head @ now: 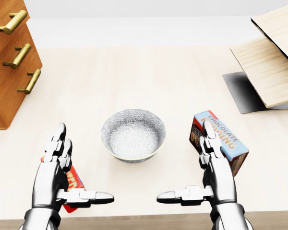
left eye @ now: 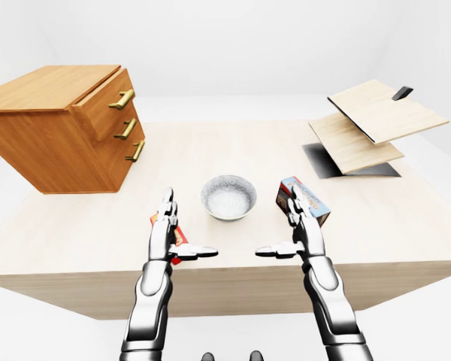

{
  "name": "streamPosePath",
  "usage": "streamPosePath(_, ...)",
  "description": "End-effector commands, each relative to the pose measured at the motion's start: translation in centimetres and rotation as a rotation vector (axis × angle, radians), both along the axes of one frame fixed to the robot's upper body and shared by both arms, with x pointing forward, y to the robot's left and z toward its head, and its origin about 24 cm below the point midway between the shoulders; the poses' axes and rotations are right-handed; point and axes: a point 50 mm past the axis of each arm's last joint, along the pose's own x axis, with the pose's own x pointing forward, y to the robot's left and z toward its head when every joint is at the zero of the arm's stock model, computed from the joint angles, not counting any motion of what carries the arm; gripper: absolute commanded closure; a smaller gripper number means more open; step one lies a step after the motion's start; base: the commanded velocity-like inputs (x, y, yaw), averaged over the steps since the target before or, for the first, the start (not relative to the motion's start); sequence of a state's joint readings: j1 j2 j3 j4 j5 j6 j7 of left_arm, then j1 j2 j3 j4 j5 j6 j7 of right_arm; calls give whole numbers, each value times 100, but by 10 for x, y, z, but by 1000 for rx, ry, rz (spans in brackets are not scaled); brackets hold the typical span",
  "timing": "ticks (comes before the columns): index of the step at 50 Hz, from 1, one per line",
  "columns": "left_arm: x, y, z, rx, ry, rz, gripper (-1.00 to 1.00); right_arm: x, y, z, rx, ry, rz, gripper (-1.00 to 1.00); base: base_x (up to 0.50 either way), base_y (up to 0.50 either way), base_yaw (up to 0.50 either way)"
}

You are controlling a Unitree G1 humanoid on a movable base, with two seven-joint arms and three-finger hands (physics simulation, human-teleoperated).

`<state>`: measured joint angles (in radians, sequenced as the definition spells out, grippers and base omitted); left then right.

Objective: Close the top drawer of the cabinet and put the bowl on top of it.

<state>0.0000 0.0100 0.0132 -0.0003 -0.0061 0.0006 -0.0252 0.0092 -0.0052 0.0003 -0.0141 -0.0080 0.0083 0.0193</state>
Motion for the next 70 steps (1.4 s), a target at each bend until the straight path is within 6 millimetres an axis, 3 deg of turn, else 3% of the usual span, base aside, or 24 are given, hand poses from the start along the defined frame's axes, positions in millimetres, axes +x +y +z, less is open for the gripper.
streamPosePath(1, -3, 6, 3, 15, -8, -27, -100, -4, 2, 1, -32, 17, 27, -100, 0, 0, 0)
streamPosePath(8, -11, 1, 10, 57, -35, -54, -100, -6, 3, 3, -3, 28, 59, -100, 0, 0, 0)
streamPosePath(23, -42, 0, 46, 72, -139, -64, -100, -33, 5, 31, 10, -95, 96, -100, 0, 0, 0)
streamPosePath(41, -62, 6, 73, 114, -241, -45, -100, -59, 2, 60, 34, -195, 109, -100, 0, 0, 0)
streamPosePath(51, -66, 10, 81, 111, -274, -44, -100, -68, 3, 65, 20, -222, 107, -100, 0, 0, 0)
streamPosePath(70, -58, 12, 75, 106, -255, -39, -100, -68, 1, 67, 45, -227, 115, -100, 7, 0, 0)
